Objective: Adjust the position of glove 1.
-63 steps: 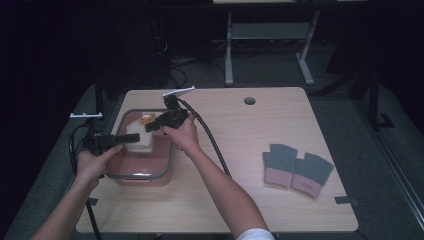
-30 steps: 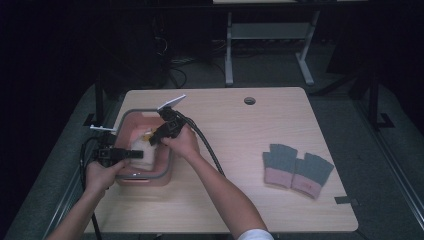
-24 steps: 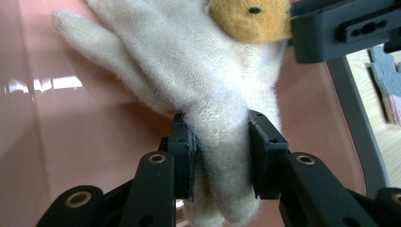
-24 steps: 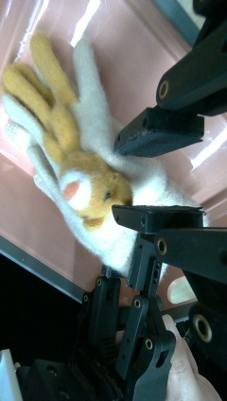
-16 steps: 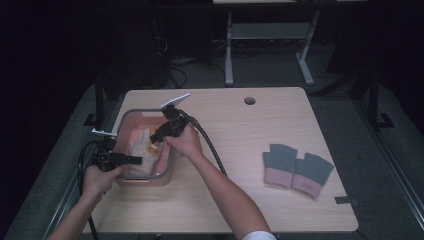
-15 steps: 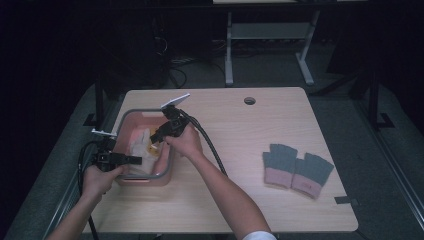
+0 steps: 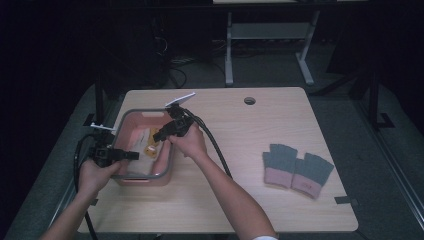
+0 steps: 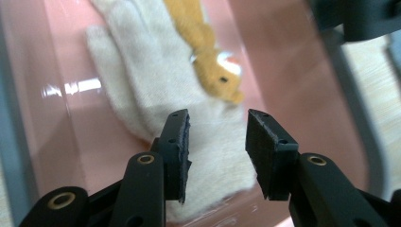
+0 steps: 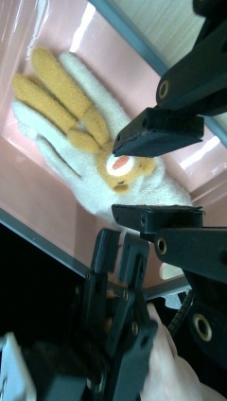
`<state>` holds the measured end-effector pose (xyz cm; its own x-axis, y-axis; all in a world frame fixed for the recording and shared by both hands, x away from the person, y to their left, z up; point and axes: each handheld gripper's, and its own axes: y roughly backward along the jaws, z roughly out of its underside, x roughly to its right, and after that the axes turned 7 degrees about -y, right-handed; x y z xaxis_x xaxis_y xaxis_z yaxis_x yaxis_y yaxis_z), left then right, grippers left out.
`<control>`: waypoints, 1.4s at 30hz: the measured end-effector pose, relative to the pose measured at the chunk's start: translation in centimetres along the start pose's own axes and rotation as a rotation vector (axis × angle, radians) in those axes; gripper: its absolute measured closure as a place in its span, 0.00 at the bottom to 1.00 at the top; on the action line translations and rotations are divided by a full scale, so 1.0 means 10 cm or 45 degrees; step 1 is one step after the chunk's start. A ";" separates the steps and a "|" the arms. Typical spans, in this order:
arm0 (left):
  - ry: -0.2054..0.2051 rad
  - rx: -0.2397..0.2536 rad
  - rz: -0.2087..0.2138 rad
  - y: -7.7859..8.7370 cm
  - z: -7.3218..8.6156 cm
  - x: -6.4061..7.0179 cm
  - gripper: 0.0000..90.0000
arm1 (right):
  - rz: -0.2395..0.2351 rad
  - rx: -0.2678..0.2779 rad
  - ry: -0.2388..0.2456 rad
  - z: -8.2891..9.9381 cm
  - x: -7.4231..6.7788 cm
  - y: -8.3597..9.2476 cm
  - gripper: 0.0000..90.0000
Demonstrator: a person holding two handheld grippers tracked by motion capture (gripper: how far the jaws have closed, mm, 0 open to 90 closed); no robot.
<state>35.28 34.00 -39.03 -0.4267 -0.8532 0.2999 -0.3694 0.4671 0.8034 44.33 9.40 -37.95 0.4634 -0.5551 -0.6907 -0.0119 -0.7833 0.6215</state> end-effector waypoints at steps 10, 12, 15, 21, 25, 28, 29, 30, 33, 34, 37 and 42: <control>-0.047 -0.153 -0.040 -0.13 -0.04 0.01 0.68 | -0.014 0.025 0.013 0.04 0.04 0.10 0.72; -0.046 -0.122 -0.042 -0.10 -0.05 0.02 0.68 | -0.018 0.030 0.012 0.05 0.03 0.12 0.72; -0.064 -0.083 -0.035 -0.04 -0.07 0.04 0.66 | -0.021 0.043 0.017 0.06 0.03 0.17 0.72; -0.028 0.023 0.057 0.05 -0.12 0.07 0.64 | -0.029 0.062 0.027 0.09 0.02 0.27 0.71; -0.038 0.068 0.091 0.06 -0.15 0.10 0.63 | -0.040 0.077 0.037 0.11 0.03 0.35 0.70; -0.026 0.106 0.130 0.07 -0.16 0.13 0.63 | -0.048 0.094 0.038 0.12 0.05 0.41 0.70; -0.026 0.111 0.137 0.07 -0.17 0.14 0.63 | -0.052 0.101 0.043 0.13 0.07 0.44 0.69; -0.026 0.116 0.141 0.08 -0.18 0.16 0.63 | -0.055 0.103 0.041 0.13 0.07 0.46 0.69; -0.034 0.142 0.148 0.09 -0.20 0.19 0.61 | -0.059 0.123 0.044 0.15 0.10 0.53 0.68; -0.032 0.153 0.154 0.10 -0.21 0.21 0.61 | -0.060 0.126 0.044 0.15 0.11 0.55 0.68; -0.047 0.160 0.166 0.11 -0.23 0.25 0.59 | -0.073 0.150 0.030 0.17 0.14 0.64 0.68; -0.070 0.189 0.217 0.09 -0.26 0.35 0.59 | -0.103 0.177 0.028 0.22 0.18 0.78 0.67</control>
<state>35.60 30.79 -35.96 -0.5364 -0.7470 0.3928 -0.4035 0.6358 0.6580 43.12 1.68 -35.12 0.4874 -0.4833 -0.7272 -0.0957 -0.8574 0.5057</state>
